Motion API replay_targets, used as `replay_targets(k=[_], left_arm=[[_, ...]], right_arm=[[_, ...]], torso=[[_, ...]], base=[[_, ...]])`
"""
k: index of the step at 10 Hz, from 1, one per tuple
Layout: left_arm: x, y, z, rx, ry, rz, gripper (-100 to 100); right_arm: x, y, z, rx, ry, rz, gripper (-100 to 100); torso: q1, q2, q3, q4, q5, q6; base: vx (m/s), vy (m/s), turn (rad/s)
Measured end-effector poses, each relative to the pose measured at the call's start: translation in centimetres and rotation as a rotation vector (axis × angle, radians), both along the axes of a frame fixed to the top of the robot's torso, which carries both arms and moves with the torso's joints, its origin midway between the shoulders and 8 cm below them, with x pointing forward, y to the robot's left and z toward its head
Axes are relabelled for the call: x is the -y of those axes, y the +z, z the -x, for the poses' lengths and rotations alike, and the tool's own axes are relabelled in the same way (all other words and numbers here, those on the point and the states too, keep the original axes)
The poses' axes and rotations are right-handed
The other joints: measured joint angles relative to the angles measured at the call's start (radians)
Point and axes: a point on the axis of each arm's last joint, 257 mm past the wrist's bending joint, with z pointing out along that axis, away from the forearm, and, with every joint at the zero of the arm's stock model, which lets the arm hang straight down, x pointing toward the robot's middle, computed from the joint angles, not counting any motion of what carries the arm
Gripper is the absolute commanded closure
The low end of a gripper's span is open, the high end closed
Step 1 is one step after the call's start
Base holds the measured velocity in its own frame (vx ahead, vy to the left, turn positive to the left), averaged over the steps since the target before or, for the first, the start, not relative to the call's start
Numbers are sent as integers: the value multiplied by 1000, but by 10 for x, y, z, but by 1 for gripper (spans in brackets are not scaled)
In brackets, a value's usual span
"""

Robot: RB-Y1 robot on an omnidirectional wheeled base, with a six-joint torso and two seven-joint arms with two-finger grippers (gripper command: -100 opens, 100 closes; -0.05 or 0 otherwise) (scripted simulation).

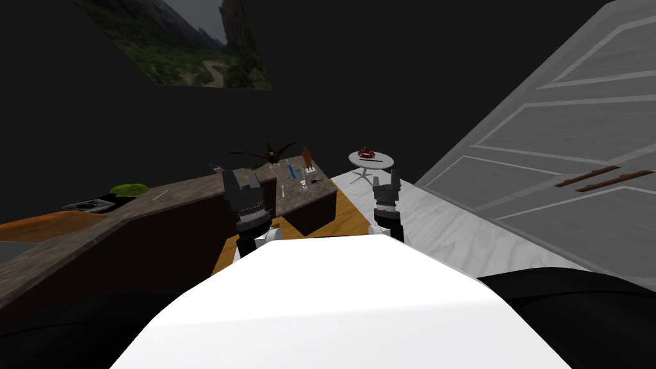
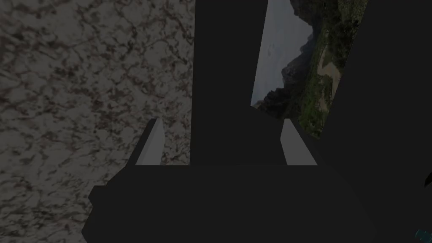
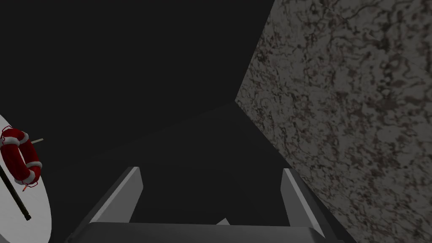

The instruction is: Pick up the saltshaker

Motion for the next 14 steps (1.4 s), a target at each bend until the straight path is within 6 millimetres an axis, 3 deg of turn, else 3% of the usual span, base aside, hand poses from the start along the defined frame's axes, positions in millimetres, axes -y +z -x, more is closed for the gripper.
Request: replay_targets(k=[5, 7, 10, 14], left_arm=[[12, -18, -16, -92, -58, -98, -100], [13, -35, -24, -160, -83, -139, -100], [18, -69, -43, -285, -112, -195, -100], [7, -127, -56, -474, -132, -259, -100]], right_arm=[[0, 0, 0, 0, 0, 0, 0], [0, 0, 0, 0, 0, 0, 0], [0, 0, 0, 0, 0, 0, 0], [0, 0, 0, 0, 0, 0, 0]], torso=[[0, 0, 0, 0, 0, 0], [0, 0, 0, 0, 0, 0], [0, 0, 0, 0, 0, 0], [0, 0, 0, 0, 0, 0]], base=[[0, -3, -91], [0, -5, -172], [2, -8, -171], [2, -7, -193]])
